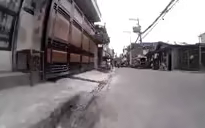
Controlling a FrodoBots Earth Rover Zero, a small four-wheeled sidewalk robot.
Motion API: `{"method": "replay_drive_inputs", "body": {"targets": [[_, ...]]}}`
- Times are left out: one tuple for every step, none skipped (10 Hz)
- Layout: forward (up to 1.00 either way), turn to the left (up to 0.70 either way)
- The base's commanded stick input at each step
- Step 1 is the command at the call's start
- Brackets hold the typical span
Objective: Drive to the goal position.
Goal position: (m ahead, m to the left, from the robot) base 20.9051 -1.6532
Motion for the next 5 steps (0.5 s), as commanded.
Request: {"method": "replay_drive_inputs", "body": {"targets": [[1.0,-0.27],[1.0,-0.27],[1.0,-0.27],[1.0,-0.27],[1.0,-0.27]]}}
